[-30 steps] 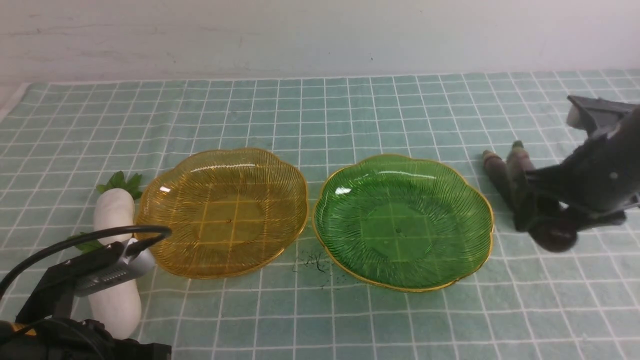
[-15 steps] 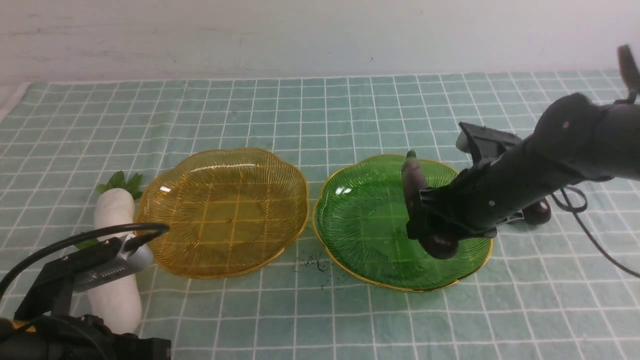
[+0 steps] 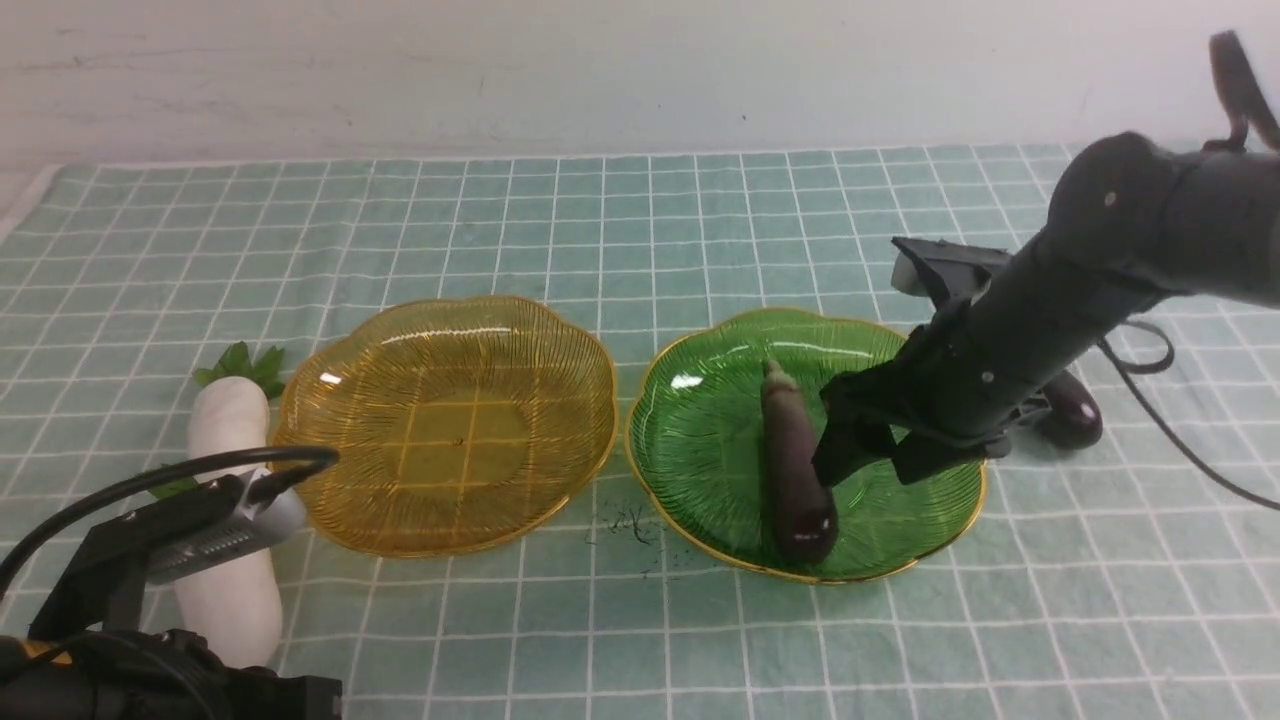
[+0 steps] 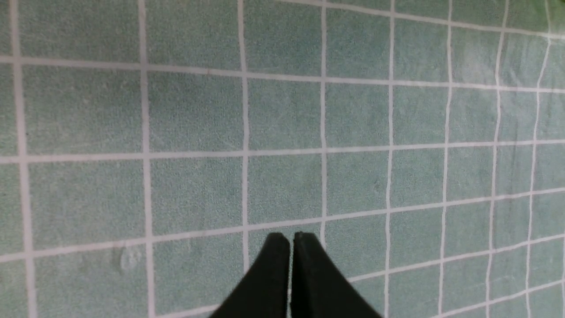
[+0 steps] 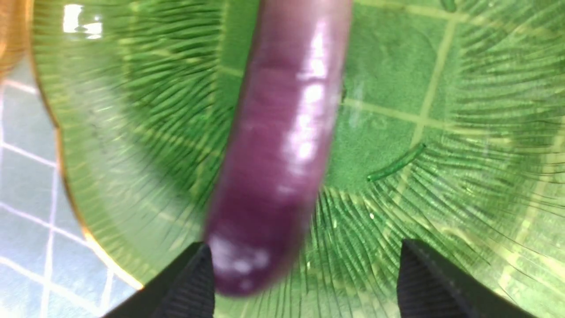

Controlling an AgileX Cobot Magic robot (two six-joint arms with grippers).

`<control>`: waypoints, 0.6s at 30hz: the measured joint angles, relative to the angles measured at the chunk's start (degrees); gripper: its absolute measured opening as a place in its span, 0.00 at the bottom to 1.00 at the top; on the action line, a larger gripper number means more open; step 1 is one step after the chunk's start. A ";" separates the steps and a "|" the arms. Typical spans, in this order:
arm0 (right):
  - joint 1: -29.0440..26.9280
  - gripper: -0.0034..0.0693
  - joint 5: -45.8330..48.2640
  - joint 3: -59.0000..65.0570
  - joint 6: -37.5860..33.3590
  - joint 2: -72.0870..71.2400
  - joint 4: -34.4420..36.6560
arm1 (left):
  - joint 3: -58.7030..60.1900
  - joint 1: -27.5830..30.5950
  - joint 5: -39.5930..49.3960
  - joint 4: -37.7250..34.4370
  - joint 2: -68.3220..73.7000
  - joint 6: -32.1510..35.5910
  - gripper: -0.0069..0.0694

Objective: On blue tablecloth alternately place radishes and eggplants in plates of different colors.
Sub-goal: 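Put the eggplants into the green plate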

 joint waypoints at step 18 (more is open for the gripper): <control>0.00 0.74 -1.99 -9.72 14.16 1.41 -44.28 | 0.00 0.00 0.00 0.13 0.00 0.00 0.08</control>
